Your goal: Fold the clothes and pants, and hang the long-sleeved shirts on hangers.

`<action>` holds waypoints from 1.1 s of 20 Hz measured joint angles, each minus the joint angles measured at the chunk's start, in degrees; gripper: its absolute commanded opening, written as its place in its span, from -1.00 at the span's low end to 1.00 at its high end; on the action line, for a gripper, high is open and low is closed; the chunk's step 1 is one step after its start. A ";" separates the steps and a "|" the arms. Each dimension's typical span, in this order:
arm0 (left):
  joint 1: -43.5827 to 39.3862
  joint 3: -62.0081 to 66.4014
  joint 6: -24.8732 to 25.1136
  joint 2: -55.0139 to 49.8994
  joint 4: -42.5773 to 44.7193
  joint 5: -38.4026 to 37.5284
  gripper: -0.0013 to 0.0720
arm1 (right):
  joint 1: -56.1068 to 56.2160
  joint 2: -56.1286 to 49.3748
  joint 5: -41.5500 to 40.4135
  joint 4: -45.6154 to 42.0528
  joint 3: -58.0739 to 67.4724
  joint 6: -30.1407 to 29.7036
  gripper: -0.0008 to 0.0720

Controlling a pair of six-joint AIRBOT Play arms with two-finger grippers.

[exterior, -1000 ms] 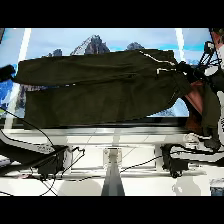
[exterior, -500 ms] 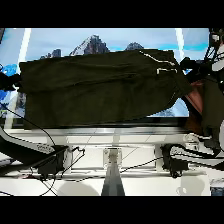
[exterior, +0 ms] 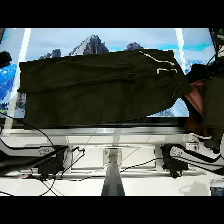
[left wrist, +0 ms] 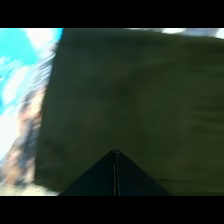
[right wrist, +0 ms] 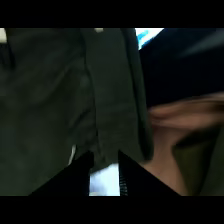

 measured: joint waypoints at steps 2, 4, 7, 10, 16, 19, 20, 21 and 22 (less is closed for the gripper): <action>-1.22 0.04 4.83 3.15 -7.82 -0.94 -0.92 | -0.98 3.91 3.41 -0.70 -3.61 1.25 -0.42; -2.38 0.07 7.87 5.57 -12.74 -1.64 -0.92 | -2.03 9.35 4.46 -1.29 -9.38 2.69 -0.17; -3.43 -0.52 10.21 7.80 -16.46 -2.80 -0.92 | -2.80 17.53 0.55 -1.22 -19.93 6.56 0.76; -3.85 -2.54 10.58 8.61 -17.88 -3.58 -0.92 | -3.08 20.72 -7.52 -0.13 -27.67 13.29 0.76; -4.00 -8.02 8.04 10.51 -17.92 -4.11 -0.92 | -3.19 14.67 -22.12 5.92 -31.71 19.45 0.76; -3.98 -11.52 4.35 13.77 -12.76 -4.20 -0.92 | -3.19 10.19 -27.67 6.73 -31.78 20.28 0.73; -3.87 -13.20 3.37 15.39 -10.43 -4.44 -0.92 | -3.19 9.20 -29.18 6.91 -31.78 20.39 0.69; -3.72 -15.23 2.38 17.25 -8.07 -4.70 -0.92 | -3.19 8.44 -31.30 7.02 -31.78 20.52 0.61; -3.41 -17.40 1.75 19.15 -5.97 -4.76 -0.92 | -3.19 7.91 -32.85 7.10 -31.78 20.55 0.54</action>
